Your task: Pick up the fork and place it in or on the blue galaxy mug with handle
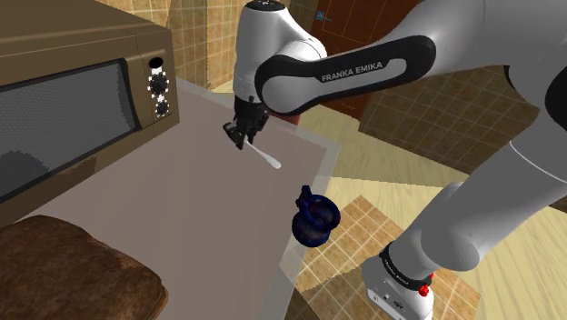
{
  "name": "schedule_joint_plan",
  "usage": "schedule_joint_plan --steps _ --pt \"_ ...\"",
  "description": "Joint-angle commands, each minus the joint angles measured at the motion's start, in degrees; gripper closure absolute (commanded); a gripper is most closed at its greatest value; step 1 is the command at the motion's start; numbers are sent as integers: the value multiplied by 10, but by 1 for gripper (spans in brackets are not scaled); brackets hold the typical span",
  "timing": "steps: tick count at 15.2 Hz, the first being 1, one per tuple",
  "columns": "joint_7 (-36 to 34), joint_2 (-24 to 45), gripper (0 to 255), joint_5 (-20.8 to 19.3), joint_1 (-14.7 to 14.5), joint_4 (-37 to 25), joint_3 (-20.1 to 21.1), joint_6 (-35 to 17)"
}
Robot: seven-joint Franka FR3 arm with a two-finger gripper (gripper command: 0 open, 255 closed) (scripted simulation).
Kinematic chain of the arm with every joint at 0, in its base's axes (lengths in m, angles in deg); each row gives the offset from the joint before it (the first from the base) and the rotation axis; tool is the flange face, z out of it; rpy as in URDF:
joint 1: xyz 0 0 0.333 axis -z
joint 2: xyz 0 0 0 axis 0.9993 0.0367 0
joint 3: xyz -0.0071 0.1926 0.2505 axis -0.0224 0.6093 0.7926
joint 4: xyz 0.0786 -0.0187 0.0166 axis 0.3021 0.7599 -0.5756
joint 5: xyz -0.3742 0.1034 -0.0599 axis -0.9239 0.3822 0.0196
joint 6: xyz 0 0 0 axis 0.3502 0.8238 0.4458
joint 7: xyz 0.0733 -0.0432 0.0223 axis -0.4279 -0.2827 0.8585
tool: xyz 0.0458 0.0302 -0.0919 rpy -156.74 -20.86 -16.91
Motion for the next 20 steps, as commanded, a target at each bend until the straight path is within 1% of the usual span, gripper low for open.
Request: schedule_joint_plan --steps 1,6,9,12,16,20 --pt "6 -7 255 4 1 -9 -1 15" --pt "14 -17 255 11 0 -33 -2 48" --pt "21 -86 255 38 -7 43 -3 35" --pt "28 -154 255 65 -20 113 -6 30" --pt "33 -246 255 98 -46 198 -10 35" --pt "32 -343 255 127 -79 275 -13 55"
